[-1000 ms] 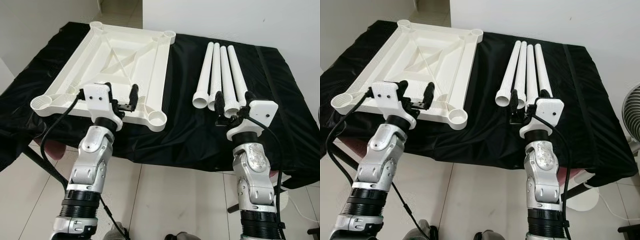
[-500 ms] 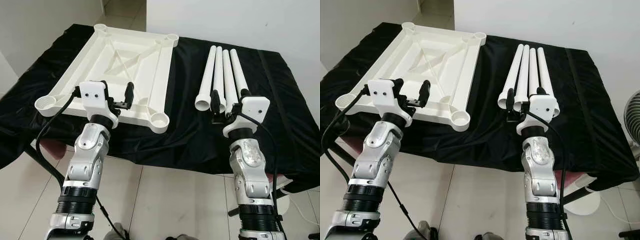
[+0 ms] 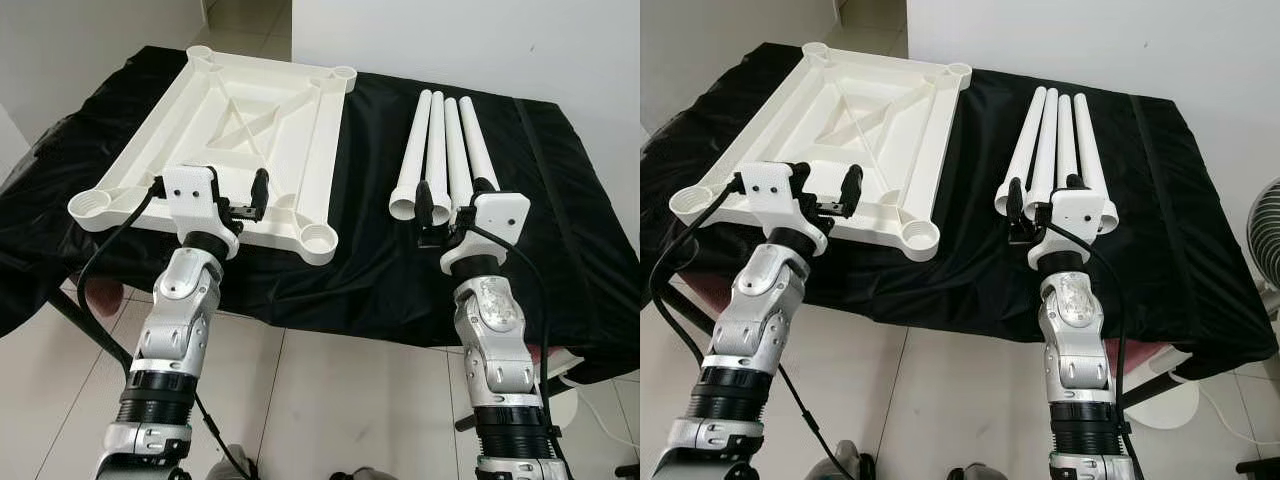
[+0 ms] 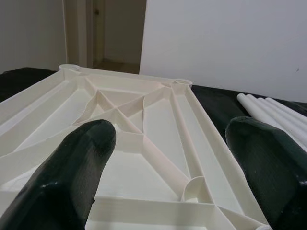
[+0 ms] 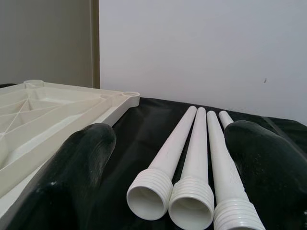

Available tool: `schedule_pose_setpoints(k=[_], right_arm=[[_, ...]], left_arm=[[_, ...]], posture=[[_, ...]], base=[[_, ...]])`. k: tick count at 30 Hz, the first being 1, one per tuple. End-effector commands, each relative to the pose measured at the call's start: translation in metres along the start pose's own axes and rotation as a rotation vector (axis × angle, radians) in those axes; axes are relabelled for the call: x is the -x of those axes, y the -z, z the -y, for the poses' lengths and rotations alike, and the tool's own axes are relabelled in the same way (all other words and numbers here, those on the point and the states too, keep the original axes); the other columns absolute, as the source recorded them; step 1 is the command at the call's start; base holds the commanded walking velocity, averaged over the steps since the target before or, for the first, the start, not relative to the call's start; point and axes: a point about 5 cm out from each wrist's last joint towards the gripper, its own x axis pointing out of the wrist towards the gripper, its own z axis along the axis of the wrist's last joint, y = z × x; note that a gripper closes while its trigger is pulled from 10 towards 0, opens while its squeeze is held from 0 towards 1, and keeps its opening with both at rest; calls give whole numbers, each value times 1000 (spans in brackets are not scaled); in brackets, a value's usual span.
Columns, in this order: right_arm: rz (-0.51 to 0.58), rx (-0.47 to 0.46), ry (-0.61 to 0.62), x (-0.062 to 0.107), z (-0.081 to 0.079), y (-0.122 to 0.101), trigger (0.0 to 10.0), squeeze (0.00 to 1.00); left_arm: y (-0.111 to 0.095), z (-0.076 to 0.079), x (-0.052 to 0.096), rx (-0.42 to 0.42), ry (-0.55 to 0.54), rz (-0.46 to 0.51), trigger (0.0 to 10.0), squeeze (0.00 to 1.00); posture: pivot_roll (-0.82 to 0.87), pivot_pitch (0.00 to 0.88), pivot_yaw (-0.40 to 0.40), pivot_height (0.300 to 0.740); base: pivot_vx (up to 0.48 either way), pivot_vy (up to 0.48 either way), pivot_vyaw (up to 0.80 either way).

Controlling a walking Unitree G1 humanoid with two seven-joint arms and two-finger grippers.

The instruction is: Building children table

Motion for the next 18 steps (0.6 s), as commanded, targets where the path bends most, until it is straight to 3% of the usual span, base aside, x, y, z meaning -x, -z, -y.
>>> schedule_pose_setpoints(k=[1, 18], right_arm=[[3, 9, 3, 0, 1, 1, 10000, 0], [6, 14, -6, 0, -1, 3, 10000, 0]], left_arm=[[0, -1, 0, -4, 1, 6, 10000, 0], [-1, -2, 1, -9, 3, 13, 10000, 0]], posture=[[65, 54, -44, 740], [70, 47, -45, 740]], base=[[255, 0, 0], [357, 0, 0]])
